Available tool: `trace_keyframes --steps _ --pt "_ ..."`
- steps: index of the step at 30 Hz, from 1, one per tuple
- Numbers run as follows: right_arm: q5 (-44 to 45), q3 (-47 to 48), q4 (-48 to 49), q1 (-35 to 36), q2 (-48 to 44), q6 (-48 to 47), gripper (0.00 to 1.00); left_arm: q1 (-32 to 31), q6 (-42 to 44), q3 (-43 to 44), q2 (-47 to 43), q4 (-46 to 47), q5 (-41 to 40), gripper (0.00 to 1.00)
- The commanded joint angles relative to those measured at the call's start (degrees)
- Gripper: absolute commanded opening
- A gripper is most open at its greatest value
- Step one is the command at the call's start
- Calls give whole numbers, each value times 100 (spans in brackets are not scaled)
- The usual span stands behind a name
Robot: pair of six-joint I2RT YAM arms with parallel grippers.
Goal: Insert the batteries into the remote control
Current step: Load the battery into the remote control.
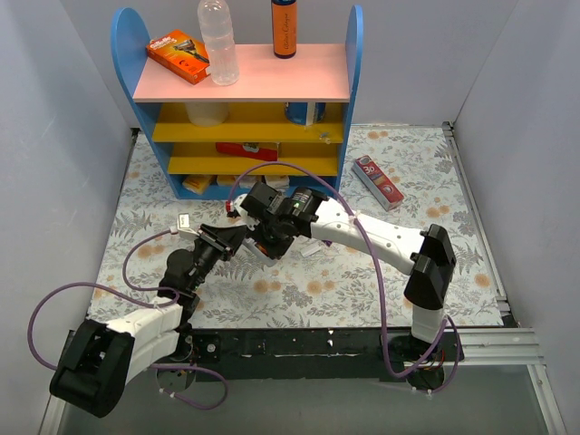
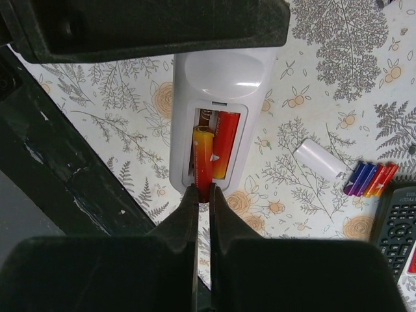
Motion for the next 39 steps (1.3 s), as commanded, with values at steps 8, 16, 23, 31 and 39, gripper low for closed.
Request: trace_keyframes --steps 8,16,23,31,39 --pt "301 665 -695 75 395 -89 2 -182 -248 -487 224 743 15 0" --pt "433 1043 -959 119 641 -89 3 -261 -204 -461 180 725 -29 0" --pt "424 1245 -1038 136 755 -89 5 -305 -230 -461 101 699 -99 0" --pt "284 1456 -1074 145 861 -72 9 -366 -283 -452 -75 541 -239 0" --pt "187 1562 -1030 163 887 -72 15 -393 -336 -452 -49 558 -248 0"
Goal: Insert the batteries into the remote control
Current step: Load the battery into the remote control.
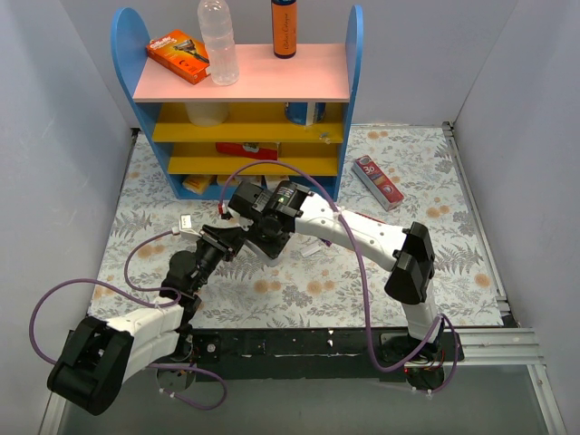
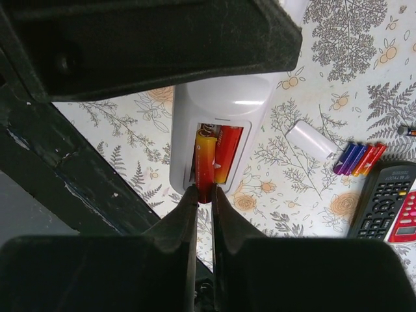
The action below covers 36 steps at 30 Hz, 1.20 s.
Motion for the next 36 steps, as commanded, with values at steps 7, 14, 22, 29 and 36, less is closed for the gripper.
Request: trace_keyframes --steps 7,14,22,29,36 --pt "-137 371 159 34 116 -15 22 -102 -380 -441 -178 329 55 0" --pt "-163 388 159 34 107 -32 29 -93 -397 -450 -178 329 55 0" --pt "-128 353 203 42 -25 -41 35 -93 -529 -503 -187 346 38 0" --pt "-163 345 300 42 -218 -68 45 -93 -626 -521 -310 241 46 0" --pt "-111 362 396 42 -394 -76 52 -93 -687 -521 -459 127 38 0"
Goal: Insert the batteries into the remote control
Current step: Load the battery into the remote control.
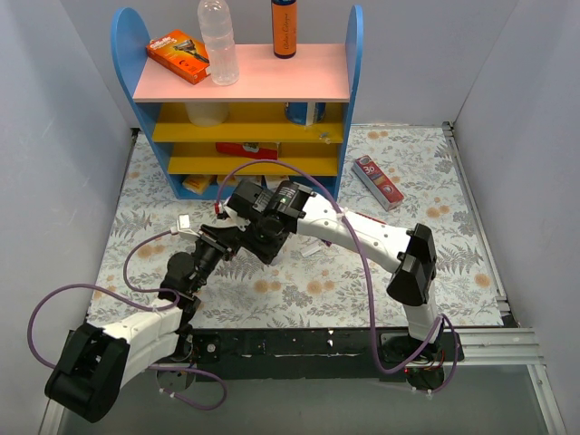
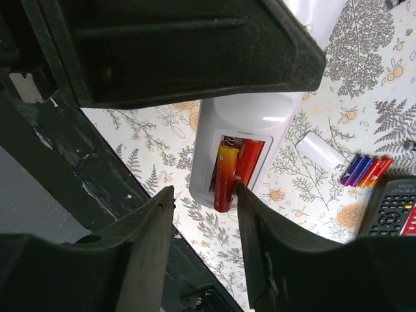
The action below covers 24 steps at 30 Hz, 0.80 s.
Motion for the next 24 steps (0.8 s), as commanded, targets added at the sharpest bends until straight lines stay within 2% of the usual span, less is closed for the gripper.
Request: trace_keyframes --steps 1,7,14,17,22,24 --pt "75 224 366 -1 -376 -72 52 -60 -711 -518 -214 183 107 0" --pt "-92 295 472 -10 -543 -107 56 -52 -817 -545 -241 139 125 0" --pt "-153 111 656 -10 -842 -265 57 -52 -922 -536 -337 8 186 0" --pt "-528 -249 875 -10 -1219 -853 55 -60 -923 -510 -434 -115 274 0" --pt "-856 -1468 1578 -36 -2176 -1811 52 -52 -975 -448 -601 -326 450 0" --pt "-1198 -1900 1912 -45 -2467 -2469 52 -52 -984 -404 -671 -405 520 0"
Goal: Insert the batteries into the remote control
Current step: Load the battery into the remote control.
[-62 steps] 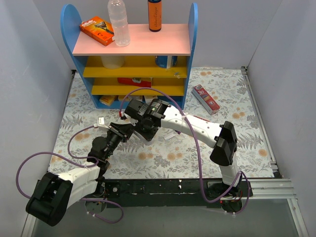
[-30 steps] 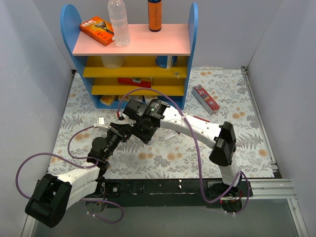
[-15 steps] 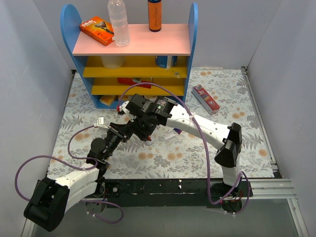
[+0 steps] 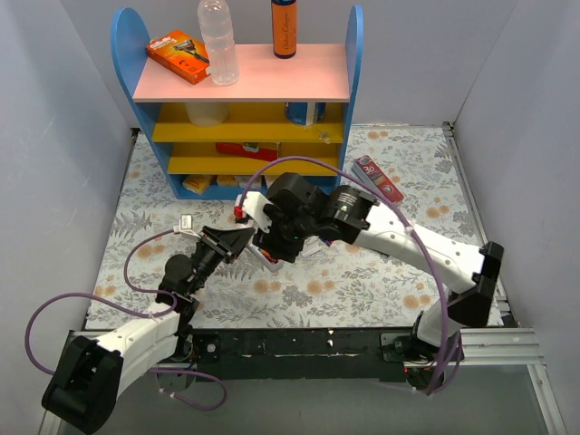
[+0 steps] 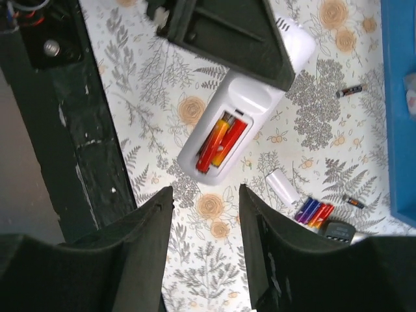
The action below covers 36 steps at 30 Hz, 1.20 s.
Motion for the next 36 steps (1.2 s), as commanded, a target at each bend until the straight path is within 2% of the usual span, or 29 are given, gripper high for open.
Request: trace_keyframes --steps 1,2,8,13,36 --pt "-781 -1044 866 -32 -965 -1454 52 -23 -877 -378 -254 -232 260 0" --pt "-1070 -1291 1171 -32 -1107 -1918 52 -15 -877 -360 -280 -286 278 0" --pt "-1363 -2610 2175 -76 -1829 -3063 47 -14 -921 -307 -491 -479 428 0" --pt "-1381 -2972 2589 -85 -1874 -3828 44 -14 -947 -290 -597 -620 481 0" --pt "-1749 -2665 2097 -111 -1241 -4084 33 -23 -938 -263 -615 -646 542 0"
